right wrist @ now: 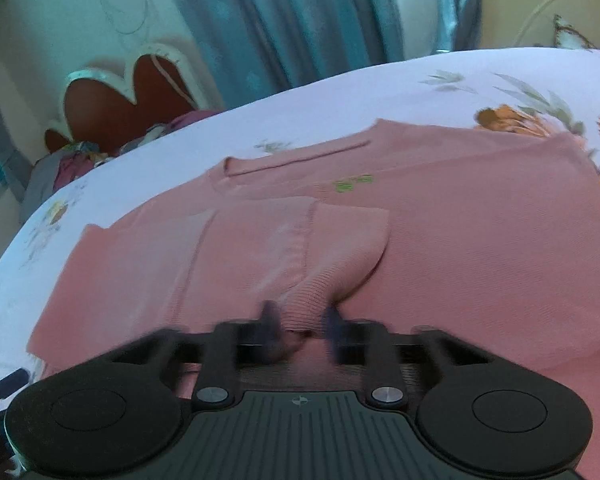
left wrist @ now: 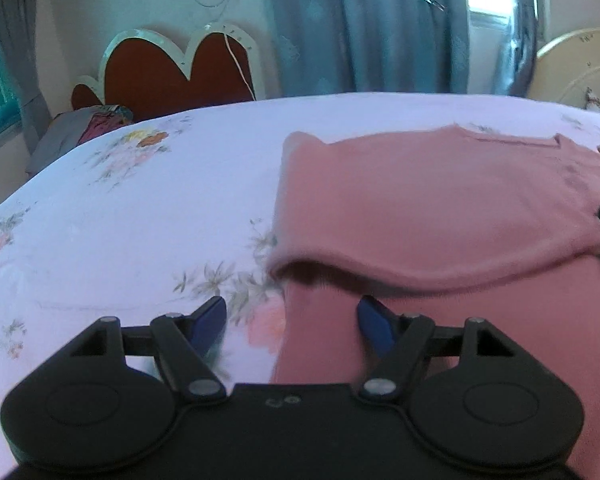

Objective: Fold small clothes

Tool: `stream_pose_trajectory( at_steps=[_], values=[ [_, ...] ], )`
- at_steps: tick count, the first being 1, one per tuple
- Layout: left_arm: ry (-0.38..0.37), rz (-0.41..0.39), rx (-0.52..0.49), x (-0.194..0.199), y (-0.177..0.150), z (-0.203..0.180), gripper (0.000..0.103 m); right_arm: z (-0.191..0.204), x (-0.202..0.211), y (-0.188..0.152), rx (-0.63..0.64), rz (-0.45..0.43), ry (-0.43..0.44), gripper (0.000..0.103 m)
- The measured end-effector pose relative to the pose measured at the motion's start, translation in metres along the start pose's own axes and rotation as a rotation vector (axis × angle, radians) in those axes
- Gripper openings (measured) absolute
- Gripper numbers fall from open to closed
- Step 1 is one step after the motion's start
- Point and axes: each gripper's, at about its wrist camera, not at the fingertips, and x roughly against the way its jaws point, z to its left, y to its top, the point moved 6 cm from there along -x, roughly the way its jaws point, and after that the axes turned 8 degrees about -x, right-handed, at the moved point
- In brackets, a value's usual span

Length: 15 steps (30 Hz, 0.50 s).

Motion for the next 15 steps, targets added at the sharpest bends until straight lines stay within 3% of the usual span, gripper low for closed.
stream_pose_trajectory(
  at_steps=[2,4,6,9,12,15],
  values=[
    [0.010,-0.005,0.006,-0.008,0.008,0.001,0.070,0.005,0.002,0.005,0.027,-0.024,0.001,0.018],
    [0.017,-0.014,0.013,-0.009,0.013,0.005,0.059,0.009,0.017,0.016,0.064,-0.091,-0.004,0.017],
    [0.017,-0.023,0.039,-0.013,0.018,0.008,0.036,0.008,0.035,0.029,0.101,-0.158,-0.016,0.017],
    [-0.013,-0.026,0.091,-0.017,0.013,0.011,0.021,-0.003,0.053,0.041,0.166,-0.220,-0.081,0.017],
    [-0.023,-0.038,0.078,-0.015,0.011,0.005,0.011,-0.029,0.047,0.037,0.115,-0.153,-0.091,0.017],
    [-0.036,-0.036,0.091,-0.015,0.008,0.005,0.011,-0.051,0.031,0.017,0.068,-0.071,-0.121,0.017]
  ],
)
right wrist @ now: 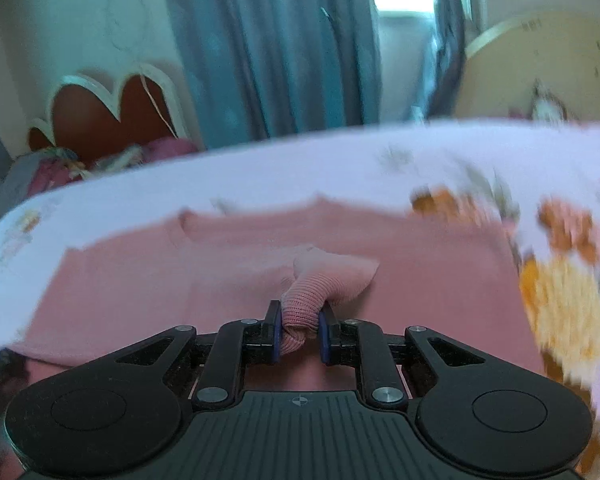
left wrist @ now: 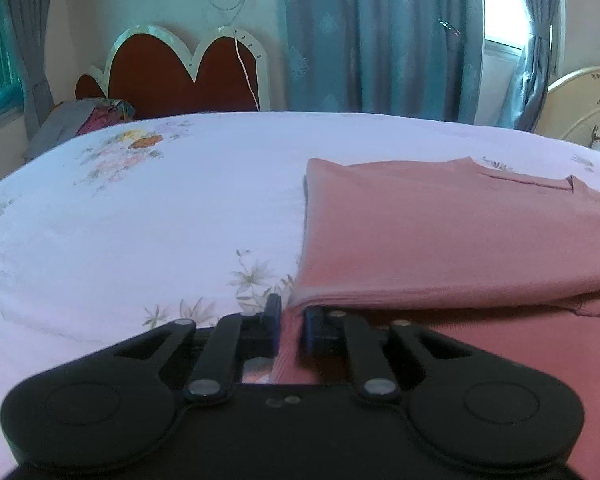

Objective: Fold small clothes

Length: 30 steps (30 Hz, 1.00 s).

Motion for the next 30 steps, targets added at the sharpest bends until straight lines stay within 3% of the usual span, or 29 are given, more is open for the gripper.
stream_pose_trajectory(
  at_steps=[3,4,5,7,13,21,22,23,24,27,30],
  values=[
    [-0.014,0.017,-0.036,0.002,0.001,0.001,0.018,-0.015,-0.007,-0.018,-0.034,0.071,0.009,0.018],
    [-0.021,0.024,-0.056,0.005,0.001,0.001,0.021,-0.018,-0.004,-0.018,-0.040,0.064,0.010,0.025],
    [-0.037,0.034,-0.069,0.010,0.000,0.003,0.027,-0.022,0.002,-0.015,-0.044,0.048,-0.007,0.042],
    [-0.067,0.038,-0.073,0.020,-0.002,0.009,0.030,-0.027,0.016,-0.008,-0.044,0.000,-0.013,0.053],
    [-0.102,0.012,0.030,0.036,0.015,0.024,0.042,-0.035,0.012,0.021,-0.033,-0.047,-0.037,0.053],
    [-0.165,0.000,0.026,-0.014,0.061,-0.020,0.042,-0.035,-0.037,0.024,-0.114,0.027,-0.030,0.053],
    [-0.174,0.006,0.025,-0.023,0.065,-0.026,0.042,-0.033,-0.039,0.023,-0.110,0.027,-0.029,0.048],
    [-0.184,0.013,0.027,-0.030,0.067,-0.031,0.041,-0.029,-0.041,0.022,-0.092,0.028,-0.025,0.022],
    [-0.187,0.022,0.029,-0.038,0.069,-0.035,0.041,-0.026,-0.042,0.021,-0.086,0.029,-0.022,0.014],
    [-0.181,0.043,0.016,-0.058,0.071,-0.043,0.040,-0.021,-0.039,0.021,-0.056,0.006,-0.033,0.010],
    [-0.166,0.055,0.017,-0.072,0.071,-0.043,0.040,-0.018,-0.018,0.028,0.034,-0.118,-0.078,0.008]
  ],
)
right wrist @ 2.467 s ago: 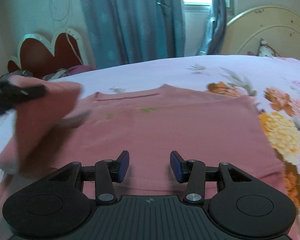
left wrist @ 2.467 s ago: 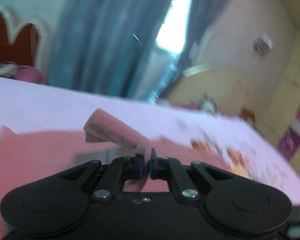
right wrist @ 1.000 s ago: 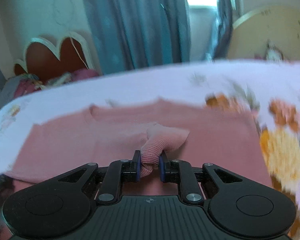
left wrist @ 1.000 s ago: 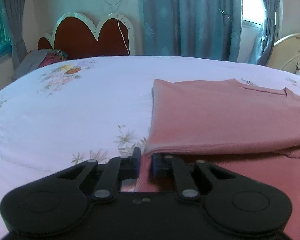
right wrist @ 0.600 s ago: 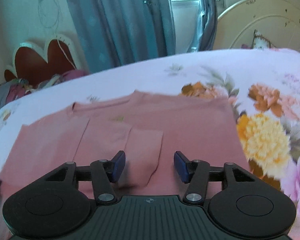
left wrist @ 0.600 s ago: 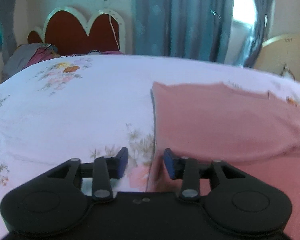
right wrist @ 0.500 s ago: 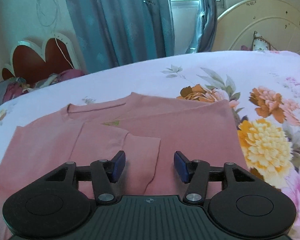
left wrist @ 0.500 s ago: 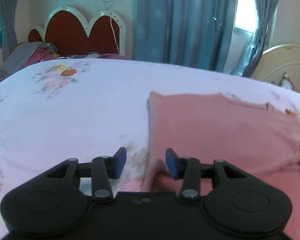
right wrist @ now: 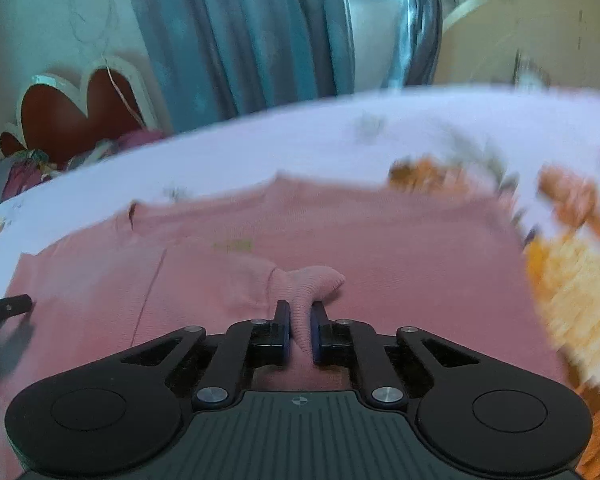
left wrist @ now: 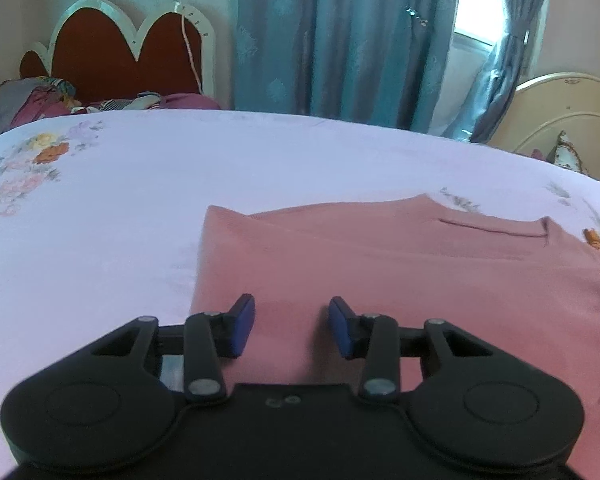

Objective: Fold small clothes

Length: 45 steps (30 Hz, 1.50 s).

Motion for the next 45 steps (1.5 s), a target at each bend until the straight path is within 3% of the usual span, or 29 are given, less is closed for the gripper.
stream_pose_trajectory(
  at_steps=[1,4,7,9,12,17,22,24,26,35,45],
  values=[
    [0.004,0.003,0.004,-0.003,-0.001,0.002,0.040,-0.001,0.000,0.000,0.022,-0.015,-0.020,0.008],
    [0.012,-0.004,0.006,-0.006,-0.003,0.005,0.042,-0.013,-0.023,-0.015,0.032,0.077,-0.069,0.005],
    [0.013,0.000,-0.015,-0.003,0.000,0.003,0.040,-0.013,-0.020,-0.011,0.035,0.080,-0.050,0.006],
    [0.019,-0.005,-0.026,-0.003,0.004,0.002,0.042,-0.015,-0.010,0.001,-0.011,0.019,-0.039,0.006],
    [0.027,0.002,-0.015,-0.009,0.009,0.000,0.045,-0.003,-0.004,0.011,0.027,-0.033,-0.024,0.006],
    [0.050,0.017,-0.043,-0.019,0.013,-0.008,0.057,0.020,-0.024,0.006,0.048,0.019,0.015,0.006],
    [0.056,0.020,-0.058,-0.022,0.013,-0.008,0.060,0.023,-0.044,-0.007,0.086,0.070,0.006,0.006],
    [0.057,0.022,-0.060,-0.021,0.013,-0.007,0.062,0.019,-0.045,-0.006,0.092,0.068,-0.007,0.014],
    [0.059,0.025,-0.066,-0.021,0.013,-0.008,0.062,0.014,-0.043,-0.005,0.107,0.057,-0.051,0.044],
    [0.052,0.025,-0.074,0.002,0.008,-0.014,0.060,0.016,-0.004,-0.002,0.065,0.024,0.019,0.045],
    [-0.010,0.021,-0.075,0.047,-0.021,-0.036,0.060,0.036,0.014,-0.034,0.104,0.089,0.090,0.045]
  ],
)
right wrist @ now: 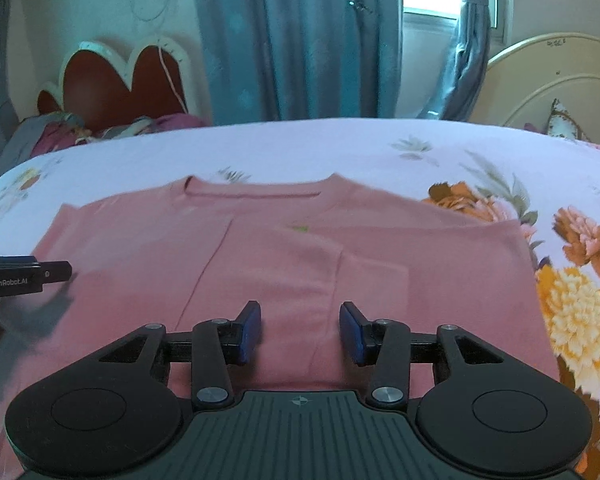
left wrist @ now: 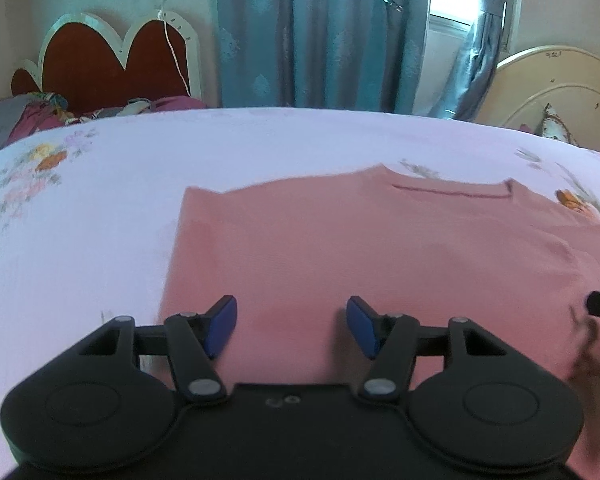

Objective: Fold small clothes

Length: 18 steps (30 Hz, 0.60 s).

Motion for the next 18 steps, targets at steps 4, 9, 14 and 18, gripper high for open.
stream_pose_trajectory(
  at_steps=[4,9,14,18],
  values=[
    [0.005,0.025,-0.011,0.004,-0.018,-0.004,0.060,-0.012,-0.004,-0.015,0.000,0.039,-0.042,0.045],
    [0.027,0.024,-0.012,0.001,-0.022,-0.003,0.066,-0.022,-0.002,-0.017,0.011,0.041,-0.043,0.045],
    [0.046,0.039,0.008,0.009,-0.021,-0.005,0.061,-0.026,0.014,-0.018,-0.017,0.036,-0.014,0.045],
    [0.038,0.024,-0.010,0.023,-0.021,-0.017,0.061,-0.026,0.024,-0.018,-0.017,0.026,0.015,0.045]
  ],
)
